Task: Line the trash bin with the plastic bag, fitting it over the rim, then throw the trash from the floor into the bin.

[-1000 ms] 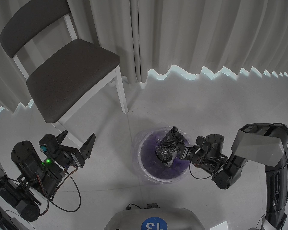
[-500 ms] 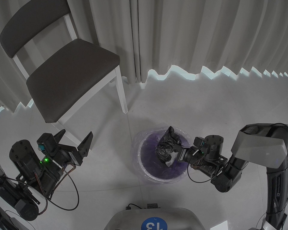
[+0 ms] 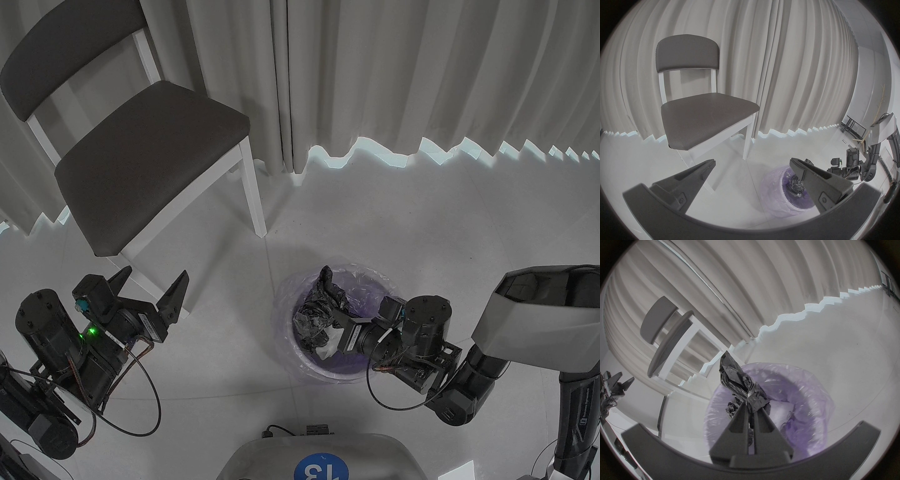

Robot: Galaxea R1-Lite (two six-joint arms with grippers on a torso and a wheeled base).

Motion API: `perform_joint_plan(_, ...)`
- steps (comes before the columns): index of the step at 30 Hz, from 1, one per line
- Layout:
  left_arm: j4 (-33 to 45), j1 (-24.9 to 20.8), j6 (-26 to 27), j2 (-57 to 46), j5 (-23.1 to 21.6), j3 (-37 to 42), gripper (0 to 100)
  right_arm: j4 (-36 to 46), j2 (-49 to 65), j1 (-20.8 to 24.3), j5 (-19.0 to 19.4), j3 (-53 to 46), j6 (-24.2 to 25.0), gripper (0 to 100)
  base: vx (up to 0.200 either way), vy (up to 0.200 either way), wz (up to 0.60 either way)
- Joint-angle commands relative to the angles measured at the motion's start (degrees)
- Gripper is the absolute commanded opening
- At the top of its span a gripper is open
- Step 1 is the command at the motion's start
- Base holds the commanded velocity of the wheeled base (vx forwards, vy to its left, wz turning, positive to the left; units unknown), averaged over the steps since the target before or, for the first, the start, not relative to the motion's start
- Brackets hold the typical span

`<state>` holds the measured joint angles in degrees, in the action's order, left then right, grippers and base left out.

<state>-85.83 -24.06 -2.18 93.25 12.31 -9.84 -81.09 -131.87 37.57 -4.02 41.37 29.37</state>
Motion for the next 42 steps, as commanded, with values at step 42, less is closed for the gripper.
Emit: perform_joint_plan(42,-0.04,-0.63,0.07,-0.43,0.08,0.61,100,33.98,-2.08,-8.57,4.46,22.52,-15.30,0,0.000,0.000,0.00)
